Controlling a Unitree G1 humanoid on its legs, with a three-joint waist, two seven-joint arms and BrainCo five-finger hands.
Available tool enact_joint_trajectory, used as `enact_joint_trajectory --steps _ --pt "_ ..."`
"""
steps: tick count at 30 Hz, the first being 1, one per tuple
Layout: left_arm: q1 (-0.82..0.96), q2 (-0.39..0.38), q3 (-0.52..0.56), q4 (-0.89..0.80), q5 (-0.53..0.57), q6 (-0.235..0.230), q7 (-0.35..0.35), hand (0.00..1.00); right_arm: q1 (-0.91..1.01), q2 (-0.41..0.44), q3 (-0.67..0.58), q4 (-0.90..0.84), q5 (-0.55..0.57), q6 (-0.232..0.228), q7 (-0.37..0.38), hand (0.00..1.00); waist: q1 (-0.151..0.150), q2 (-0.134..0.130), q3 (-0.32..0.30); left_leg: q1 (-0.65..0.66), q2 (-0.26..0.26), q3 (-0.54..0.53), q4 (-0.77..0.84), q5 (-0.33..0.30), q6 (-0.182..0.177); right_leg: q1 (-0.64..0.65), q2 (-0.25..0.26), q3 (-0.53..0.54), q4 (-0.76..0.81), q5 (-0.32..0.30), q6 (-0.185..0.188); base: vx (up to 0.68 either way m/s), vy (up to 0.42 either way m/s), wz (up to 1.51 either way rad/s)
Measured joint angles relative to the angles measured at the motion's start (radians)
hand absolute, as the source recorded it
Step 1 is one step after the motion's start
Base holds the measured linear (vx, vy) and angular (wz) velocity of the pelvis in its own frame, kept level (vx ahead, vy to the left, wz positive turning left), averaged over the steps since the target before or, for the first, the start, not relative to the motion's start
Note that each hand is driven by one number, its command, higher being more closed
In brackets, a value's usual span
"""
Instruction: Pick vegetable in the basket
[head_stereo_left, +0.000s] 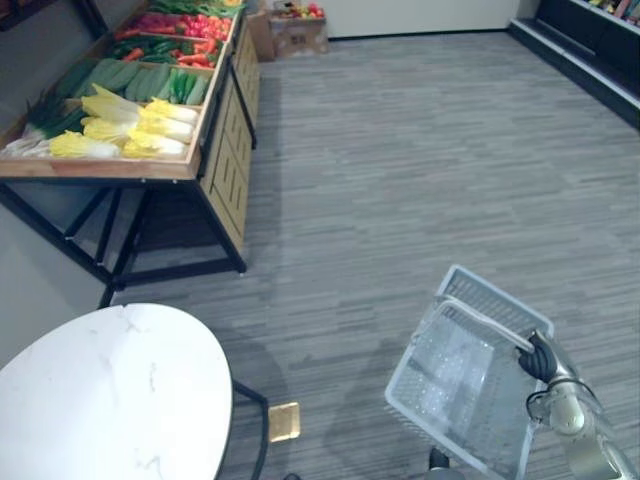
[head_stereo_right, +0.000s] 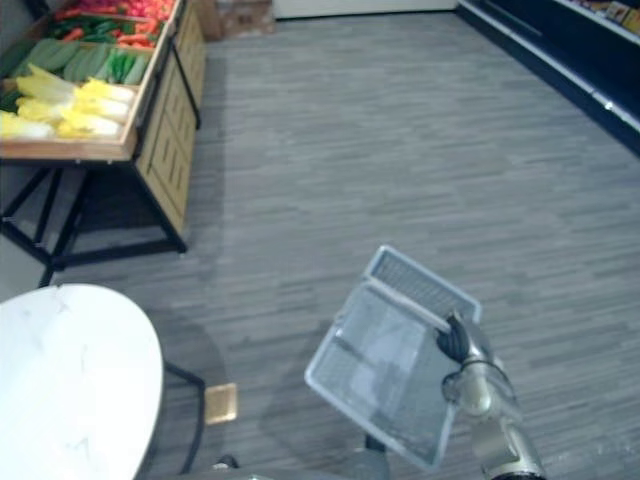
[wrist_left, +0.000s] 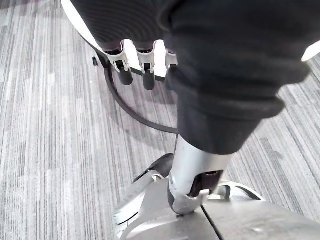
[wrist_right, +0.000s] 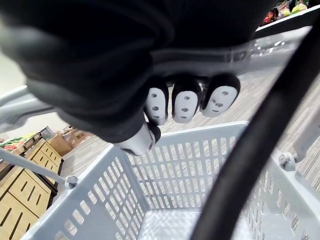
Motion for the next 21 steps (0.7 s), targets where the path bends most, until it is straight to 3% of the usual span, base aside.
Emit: enact_joint_trajectory --steps 6,8,9,10,11,12,13,14,15,17,18,21 --pt "0.014 0.0 0.003 -0.045 0.009 -0.026 -0.005 0.0 0.016 0.121 -0.095 0.187 0.008 -0.004 -0.012 1.0 0.004 -0.001 -0.001 0.018 0.009 -0.014 0.014 -0.004 -0.005 0.031 0.0 -0.03 0.004 -0.002 -0.002 -0.01 -0.004 0.06" --pt "0.023 -0.001 0.006 -0.069 0.035 -0.036 -0.009 0.0 0.016 0.144 -0.136 0.231 0.009 -0.004 -0.041 1.0 0.004 0.006 0.003 0.007 0.042 0.0 0.1 -0.054 -0.021 0.021 0.006 -0.037 0.054 -0.028 -0.018 -0.03 -0.034 -0.2" --pt "0.035 -0.009 0.009 -0.088 0.044 -0.047 -0.012 0.0 0.02 0.145 -0.16 0.26 0.01 -0.006 -0.057 1.0 0.002 0.028 0.004 -0.012 0.096 0.005 0.19 -0.117 -0.04 0.011 0.019 -0.058 0.121 -0.079 -0.042 -0.04 -0.106 -0.32" --pt "0.065 -0.017 0.008 -0.108 0.046 -0.054 -0.014 0.0 0.025 0.14 -0.189 0.287 0.02 -0.005 -0.08 1.0 0.003 0.059 -0.001 -0.021 0.16 0.01 0.271 -0.165 -0.055 -0.024 0.028 -0.122 0.277 -0.14 -0.096 -0.02 -0.141 -0.34" --pt "0.084 -0.016 0.007 -0.118 0.051 -0.058 -0.016 0.0 0.032 0.138 -0.197 0.289 0.022 -0.004 -0.091 1.0 0.003 0.067 -0.009 -0.02 0.185 0.012 0.306 -0.174 -0.07 -0.049 0.031 -0.162 0.36 -0.18 -0.123 0.05 -0.17 -0.34" --pt "0.11 0.01 0.01 -0.139 0.077 -0.072 -0.017 0.0 0.047 0.134 -0.207 0.291 0.043 -0.003 -0.103 1.0 0.006 0.04 -0.009 -0.029 0.213 -0.001 0.425 -0.175 -0.068 -0.058 0.024 -0.189 0.412 -0.269 -0.094 0.07 -0.212 -0.29" --pt "0.107 0.023 0.012 -0.143 0.082 -0.074 -0.02 0.0 0.061 0.139 -0.227 0.309 0.05 0.002 -0.106 1.0 0.012 0.047 -0.005 -0.072 0.243 -0.045 0.547 -0.133 -0.02 -0.047 0.028 -0.185 0.431 -0.286 -0.102 0.1 -0.321 -0.32" --pt "0.097 0.019 0.011 -0.146 0.083 -0.074 -0.033 0.0 0.091 0.146 -0.243 0.317 0.052 0.011 -0.11 1.0 0.025 0.035 0.006 -0.146 0.238 -0.146 0.653 0.026 0.051 0.009 0.041 -0.183 0.351 -0.286 -0.102 0.09 -0.319 -0.23" --pt "0.096 0.009 0.011 -0.147 0.083 -0.075 -0.033 0.0 0.097 0.15 -0.25 0.317 0.051 0.016 -0.11 1.0 0.025 0.04 0.01 -0.18 0.233 -0.186 0.684 0.075 0.059 0.043 0.051 -0.182 0.304 -0.285 -0.103 0.16 -0.246 -0.17" --pt "0.073 -0.007 0.011 -0.152 0.083 -0.084 -0.042 0.0 0.098 0.156 -0.28 0.317 0.051 0.053 -0.113 1.0 0.028 0.051 0.033 -0.291 0.143 -0.266 0.794 -0.023 0.013 0.06 0.027 -0.154 0.245 -0.274 -0.124 0.14 -0.082 -0.09" --pt "0.074 -0.012 0.01 -0.153 0.083 -0.087 -0.047 0.0 0.098 0.155 -0.289 0.316 0.051 0.059 -0.113 1.0 0.028 0.057 0.038 -0.306 0.115 -0.268 0.79 -0.046 0.013 0.066 0.025 -0.153 0.233 -0.269 -0.131 0.09 -0.018 -0.12" --pt "0.092 -0.033 0.007 -0.153 0.084 -0.085 -0.054 0.0 0.098 0.161 -0.303 0.316 0.051 0.074 -0.113 1.0 0.032 0.074 0.049 -0.315 0.039 -0.236 0.557 -0.068 0.013 0.089 0.043 -0.146 0.207 -0.266 -0.136 0.16 0.03 -0.19"
